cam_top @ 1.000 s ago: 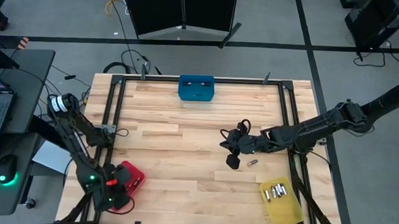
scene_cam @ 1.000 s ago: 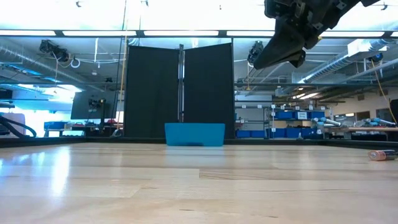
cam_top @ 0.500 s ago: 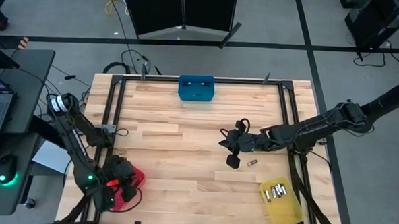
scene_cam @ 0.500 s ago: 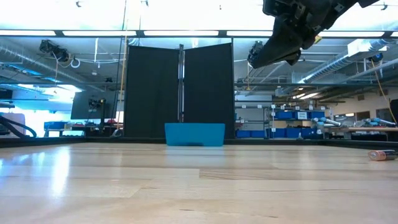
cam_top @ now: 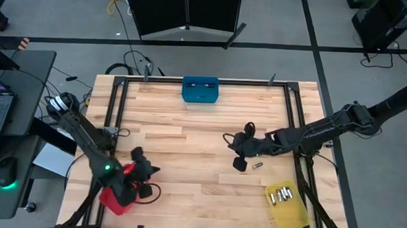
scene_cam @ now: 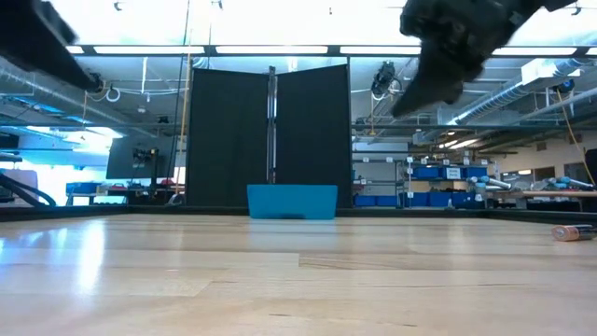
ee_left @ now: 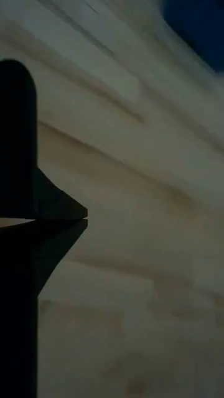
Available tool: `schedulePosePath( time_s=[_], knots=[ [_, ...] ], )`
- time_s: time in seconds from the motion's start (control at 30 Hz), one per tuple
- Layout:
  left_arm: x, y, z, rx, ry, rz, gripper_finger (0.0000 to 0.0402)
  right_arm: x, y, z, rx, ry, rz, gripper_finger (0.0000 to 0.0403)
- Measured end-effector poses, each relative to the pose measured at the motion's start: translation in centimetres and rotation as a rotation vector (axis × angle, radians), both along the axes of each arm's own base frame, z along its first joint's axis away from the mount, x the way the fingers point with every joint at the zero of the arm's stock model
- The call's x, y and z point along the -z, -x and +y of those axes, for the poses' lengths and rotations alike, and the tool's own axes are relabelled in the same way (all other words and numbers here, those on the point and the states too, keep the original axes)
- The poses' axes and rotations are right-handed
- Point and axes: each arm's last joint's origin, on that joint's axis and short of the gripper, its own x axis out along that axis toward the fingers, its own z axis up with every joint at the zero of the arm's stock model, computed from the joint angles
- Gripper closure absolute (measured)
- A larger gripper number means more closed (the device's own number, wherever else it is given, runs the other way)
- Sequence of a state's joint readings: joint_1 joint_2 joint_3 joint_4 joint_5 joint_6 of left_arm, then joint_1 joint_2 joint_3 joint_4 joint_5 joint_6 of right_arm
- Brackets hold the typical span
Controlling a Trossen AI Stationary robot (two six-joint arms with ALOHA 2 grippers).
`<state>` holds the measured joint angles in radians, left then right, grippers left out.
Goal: Sort batteries
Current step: Put the black-brown battery into the blue bin
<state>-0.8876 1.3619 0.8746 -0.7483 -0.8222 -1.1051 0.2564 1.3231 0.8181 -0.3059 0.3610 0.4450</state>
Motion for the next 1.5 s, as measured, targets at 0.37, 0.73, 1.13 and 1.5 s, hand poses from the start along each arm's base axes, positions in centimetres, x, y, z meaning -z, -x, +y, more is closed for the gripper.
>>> schedulePosePath(
  time_s=[0.37,0.73,1.13,1.5],
  knots=[
    [3.8,-4.7,4.7,0.427,0.078,-0.276,0.0398,1.5,3.0,2.8,0.040,-0.092,0.230,0.0384],
    [4.0,-5.9,8.9,0.520,-0.036,-0.475,0.0397,2.6,6.5,4.0,0.099,-0.156,0.528,0.0336],
    [4.4,-6.0,9.5,0.516,-0.089,-0.419,0.0396,3.3,6.7,3.6,-0.111,-0.071,0.600,0.0273],
    [4.5,-6.0,9.5,0.473,-0.039,-0.419,0.0396,6.6,7.6,2.0,-0.223,-0.035,0.657,0.0265]
  ],
)
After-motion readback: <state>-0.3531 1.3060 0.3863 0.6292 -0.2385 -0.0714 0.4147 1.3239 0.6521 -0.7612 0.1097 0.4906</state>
